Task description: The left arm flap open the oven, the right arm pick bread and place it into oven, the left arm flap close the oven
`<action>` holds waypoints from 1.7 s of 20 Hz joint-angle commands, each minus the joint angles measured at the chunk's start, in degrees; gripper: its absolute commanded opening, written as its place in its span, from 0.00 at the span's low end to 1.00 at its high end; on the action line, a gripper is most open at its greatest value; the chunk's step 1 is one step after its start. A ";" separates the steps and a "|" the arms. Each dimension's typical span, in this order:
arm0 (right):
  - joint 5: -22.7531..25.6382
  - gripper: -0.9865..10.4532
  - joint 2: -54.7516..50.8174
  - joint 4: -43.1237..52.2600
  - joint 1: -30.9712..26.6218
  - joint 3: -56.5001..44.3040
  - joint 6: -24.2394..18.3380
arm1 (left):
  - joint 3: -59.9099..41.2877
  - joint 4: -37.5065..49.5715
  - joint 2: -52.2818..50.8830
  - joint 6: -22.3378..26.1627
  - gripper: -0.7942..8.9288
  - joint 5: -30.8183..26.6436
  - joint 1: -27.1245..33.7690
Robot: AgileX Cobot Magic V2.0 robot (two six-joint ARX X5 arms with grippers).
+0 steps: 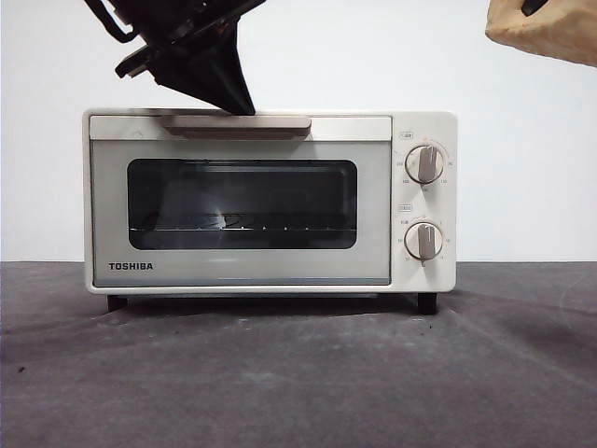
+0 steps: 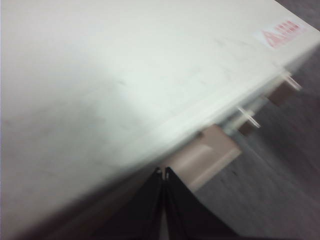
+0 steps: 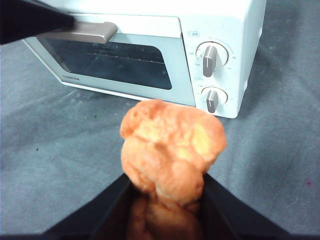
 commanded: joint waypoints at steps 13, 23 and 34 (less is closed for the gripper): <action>0.15 0.23 0.11 0.59 0.46 1.07 -0.70 | -0.15 -15.76 1.92 -0.15 0.10 -0.15 -7.26; 0.17 0.23 0.15 0.98 0.46 1.07 -0.70 | -0.15 -24.11 1.92 -0.15 0.10 -0.15 -11.41; 0.13 0.23 0.26 0.98 0.44 1.07 -0.68 | -0.17 -23.26 -1.33 -0.17 0.10 -0.20 -9.05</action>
